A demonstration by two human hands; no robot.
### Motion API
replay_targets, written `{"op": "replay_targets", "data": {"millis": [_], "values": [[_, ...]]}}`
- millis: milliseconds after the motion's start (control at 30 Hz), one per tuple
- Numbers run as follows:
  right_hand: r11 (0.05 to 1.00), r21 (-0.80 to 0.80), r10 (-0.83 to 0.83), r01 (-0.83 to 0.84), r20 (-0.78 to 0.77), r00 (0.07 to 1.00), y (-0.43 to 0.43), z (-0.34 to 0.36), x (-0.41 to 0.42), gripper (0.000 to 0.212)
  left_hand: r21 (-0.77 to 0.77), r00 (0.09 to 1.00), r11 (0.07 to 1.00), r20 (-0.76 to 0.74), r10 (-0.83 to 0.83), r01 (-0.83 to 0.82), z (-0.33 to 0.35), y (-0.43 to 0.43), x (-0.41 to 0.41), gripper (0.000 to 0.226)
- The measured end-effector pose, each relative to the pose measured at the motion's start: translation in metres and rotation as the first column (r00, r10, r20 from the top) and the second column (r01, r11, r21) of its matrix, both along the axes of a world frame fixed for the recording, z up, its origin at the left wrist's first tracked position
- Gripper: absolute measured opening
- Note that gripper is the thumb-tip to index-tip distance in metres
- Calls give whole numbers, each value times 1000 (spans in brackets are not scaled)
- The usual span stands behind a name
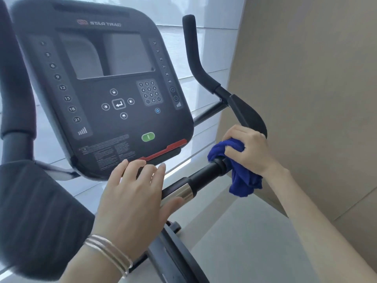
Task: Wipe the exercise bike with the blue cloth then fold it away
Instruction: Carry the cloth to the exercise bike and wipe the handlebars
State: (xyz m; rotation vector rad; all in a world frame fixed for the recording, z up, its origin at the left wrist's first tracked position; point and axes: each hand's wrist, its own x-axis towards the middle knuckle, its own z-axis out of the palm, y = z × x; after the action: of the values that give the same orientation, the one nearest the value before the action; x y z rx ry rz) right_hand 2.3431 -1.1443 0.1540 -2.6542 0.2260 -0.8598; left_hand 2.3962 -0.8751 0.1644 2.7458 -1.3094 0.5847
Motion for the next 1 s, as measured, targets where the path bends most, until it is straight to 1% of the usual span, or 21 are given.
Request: {"op": "replay_targets", "data": {"millis": [100,167,200,267,333,433,500,533,600,667,700,767,833,933,1000], "values": [[990,-6,143,-143,52,988,21,-9,0,12,17,1000,1000,5,-25,25,2,11,5,73],[990,0,142,-142,48,989,14,-10,-1,14,10,998,998,-1,-62,62,5,20,9,72],[996,12,93,-93,43,995,7,-10,-3,16,11,997,997,-2,-81,81,7,27,12,71],[995,59,-80,76,72,994,-9,-12,-8,16,17,994,994,22,-108,107,9,41,19,69],[968,127,-233,217,129,964,-14,-18,-10,13,6,990,992,55,-128,128,11,56,26,67],[923,190,-365,335,155,918,4,-25,-6,14,-3,987,990,83,-139,140,14,75,38,64],[903,234,-407,361,190,894,28,-26,-8,15,14,988,991,77,-133,132,15,85,46,65],[906,260,-392,333,220,893,43,-27,-13,14,15,989,991,64,-132,131,15,89,49,67],[930,307,-290,201,278,916,78,-27,-23,12,-17,988,989,52,-148,149,12,95,54,69],[942,322,-187,96,262,947,113,-22,-27,12,-55,982,981,58,-182,185,9,98,55,67],[940,332,-160,78,229,960,128,-18,-27,12,-63,978,977,59,-199,203,8,99,56,65],[938,330,-168,103,174,970,152,-10,-21,13,-60,974,972,46,-223,225,8,100,57,60],[951,261,-215,167,168,962,178,-10,-16,16,-67,970,968,36,-239,241,7,100,56,53],[975,130,-206,180,231,951,218,-26,-14,20,-99,971,966,43,-236,239,3,101,55,54],[974,143,-211,177,276,938,227,-32,-17,21,-99,971,966,46,-234,238,3,102,55,54]]}}
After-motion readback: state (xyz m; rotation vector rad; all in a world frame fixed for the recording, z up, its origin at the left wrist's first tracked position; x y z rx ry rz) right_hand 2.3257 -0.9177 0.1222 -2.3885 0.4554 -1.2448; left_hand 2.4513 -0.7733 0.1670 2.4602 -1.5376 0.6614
